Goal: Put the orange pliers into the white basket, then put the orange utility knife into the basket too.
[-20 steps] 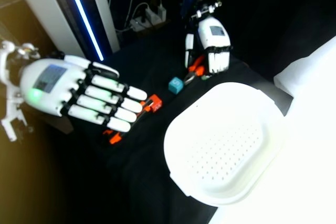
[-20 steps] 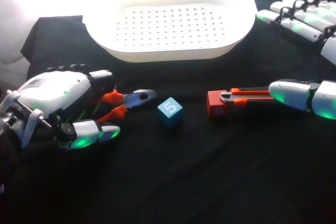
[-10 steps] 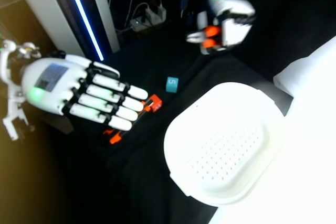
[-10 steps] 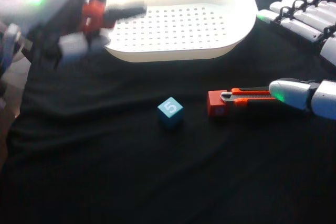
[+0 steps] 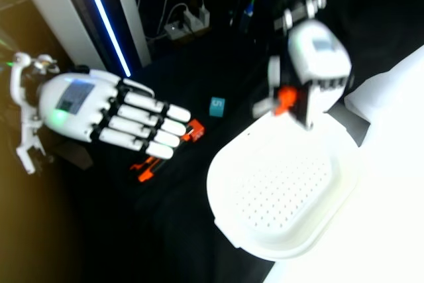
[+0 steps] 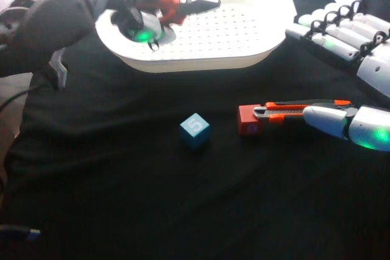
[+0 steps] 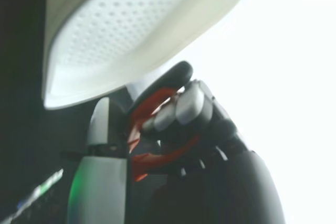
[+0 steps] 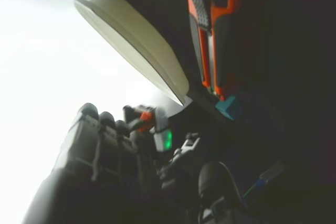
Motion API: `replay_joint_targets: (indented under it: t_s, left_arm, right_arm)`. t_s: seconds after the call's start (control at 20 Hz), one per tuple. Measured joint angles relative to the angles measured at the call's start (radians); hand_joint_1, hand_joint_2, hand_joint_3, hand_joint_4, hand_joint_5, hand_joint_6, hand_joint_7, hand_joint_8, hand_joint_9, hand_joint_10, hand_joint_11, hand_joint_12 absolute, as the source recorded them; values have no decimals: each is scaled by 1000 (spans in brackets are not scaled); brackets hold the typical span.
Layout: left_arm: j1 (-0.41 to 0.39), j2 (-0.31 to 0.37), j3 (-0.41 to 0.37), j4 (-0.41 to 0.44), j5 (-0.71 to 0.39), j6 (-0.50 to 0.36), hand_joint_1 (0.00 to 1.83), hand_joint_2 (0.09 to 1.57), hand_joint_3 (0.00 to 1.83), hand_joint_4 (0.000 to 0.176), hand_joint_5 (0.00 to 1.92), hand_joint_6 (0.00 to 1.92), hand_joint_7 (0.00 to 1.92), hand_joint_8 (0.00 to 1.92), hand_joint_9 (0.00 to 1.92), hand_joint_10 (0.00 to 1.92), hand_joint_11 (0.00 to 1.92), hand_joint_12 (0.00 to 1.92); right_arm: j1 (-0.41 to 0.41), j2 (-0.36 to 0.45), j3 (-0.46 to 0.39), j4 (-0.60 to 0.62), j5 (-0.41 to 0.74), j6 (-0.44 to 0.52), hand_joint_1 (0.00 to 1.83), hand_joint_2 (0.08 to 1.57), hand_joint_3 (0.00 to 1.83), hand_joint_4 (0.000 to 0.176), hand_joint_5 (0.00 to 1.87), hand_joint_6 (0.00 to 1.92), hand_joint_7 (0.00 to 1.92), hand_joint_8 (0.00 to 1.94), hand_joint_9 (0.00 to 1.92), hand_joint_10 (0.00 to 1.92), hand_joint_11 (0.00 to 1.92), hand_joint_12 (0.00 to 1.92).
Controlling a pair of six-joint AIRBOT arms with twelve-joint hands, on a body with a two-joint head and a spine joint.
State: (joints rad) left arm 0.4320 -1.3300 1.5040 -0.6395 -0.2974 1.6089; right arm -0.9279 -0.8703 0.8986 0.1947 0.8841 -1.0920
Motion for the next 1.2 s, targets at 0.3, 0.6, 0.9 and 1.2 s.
replay_joint_targets:
  t_s: [0.3,0.6,0.9,1.2]
  left_arm:
    - [40,-38,79,-116,55,3,837,1319,0,0,164,1165,341,1154,364,1477,417,1836]
    - [39,-29,47,-91,30,0,271,1339,0,107,31,5,13,0,43,48,0,562]
    - [129,212,-249,175,-209,-171,120,1364,0,154,0,0,0,0,8,3,0,0]
    - [408,442,-529,266,-638,-294,539,1462,0,46,278,83,405,45,388,283,0,1356]
  right_arm:
    - [0,-2,0,-8,0,8,260,1304,0,31,0,0,0,0,0,0,0,0]
    - [0,-2,3,-12,0,13,329,1303,0,21,0,0,0,0,0,0,0,0]
    - [0,-11,27,-12,-4,18,361,1267,0,83,0,0,0,0,0,0,0,0]
    - [0,-53,52,-14,-99,21,551,1251,0,1,0,0,0,0,0,0,0,0]
